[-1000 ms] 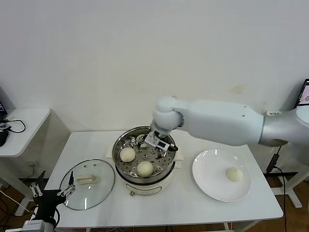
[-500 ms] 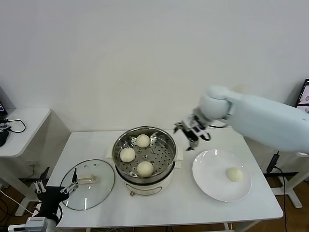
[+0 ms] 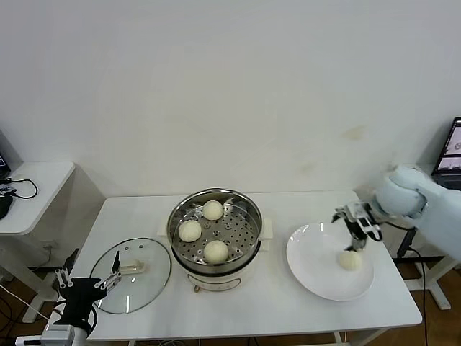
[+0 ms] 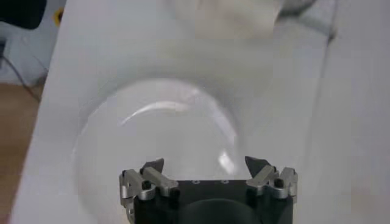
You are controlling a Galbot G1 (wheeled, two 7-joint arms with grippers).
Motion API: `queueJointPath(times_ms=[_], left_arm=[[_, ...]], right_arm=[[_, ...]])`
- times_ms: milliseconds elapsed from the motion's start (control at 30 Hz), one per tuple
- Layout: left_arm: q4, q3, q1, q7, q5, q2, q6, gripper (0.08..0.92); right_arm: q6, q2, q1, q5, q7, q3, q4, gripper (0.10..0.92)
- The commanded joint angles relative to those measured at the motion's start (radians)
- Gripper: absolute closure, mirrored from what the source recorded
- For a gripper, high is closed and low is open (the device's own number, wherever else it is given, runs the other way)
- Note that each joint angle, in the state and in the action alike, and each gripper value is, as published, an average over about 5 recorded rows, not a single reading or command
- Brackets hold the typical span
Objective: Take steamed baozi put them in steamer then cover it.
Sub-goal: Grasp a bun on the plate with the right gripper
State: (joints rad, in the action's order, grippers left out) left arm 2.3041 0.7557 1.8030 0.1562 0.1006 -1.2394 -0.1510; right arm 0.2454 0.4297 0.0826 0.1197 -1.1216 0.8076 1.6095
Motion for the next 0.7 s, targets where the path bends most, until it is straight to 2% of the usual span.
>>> queueJointPath(times_ms=[33, 700], left_arm=[[0.005, -0.002, 0.012, -0.001, -0.007, -0.003, 0.0, 0.177], [0.004, 0.008, 0.024, -0.003, -0.019, -0.019, -0.003, 0.177]], right_arm=[[-0.018, -0.074, -0.445, 0.16, 0.005, -0.354, -0.084, 0.202], [-0.028, 0.138, -0.423, 0.231, 0.039, -0.335, -0.299, 0.203]])
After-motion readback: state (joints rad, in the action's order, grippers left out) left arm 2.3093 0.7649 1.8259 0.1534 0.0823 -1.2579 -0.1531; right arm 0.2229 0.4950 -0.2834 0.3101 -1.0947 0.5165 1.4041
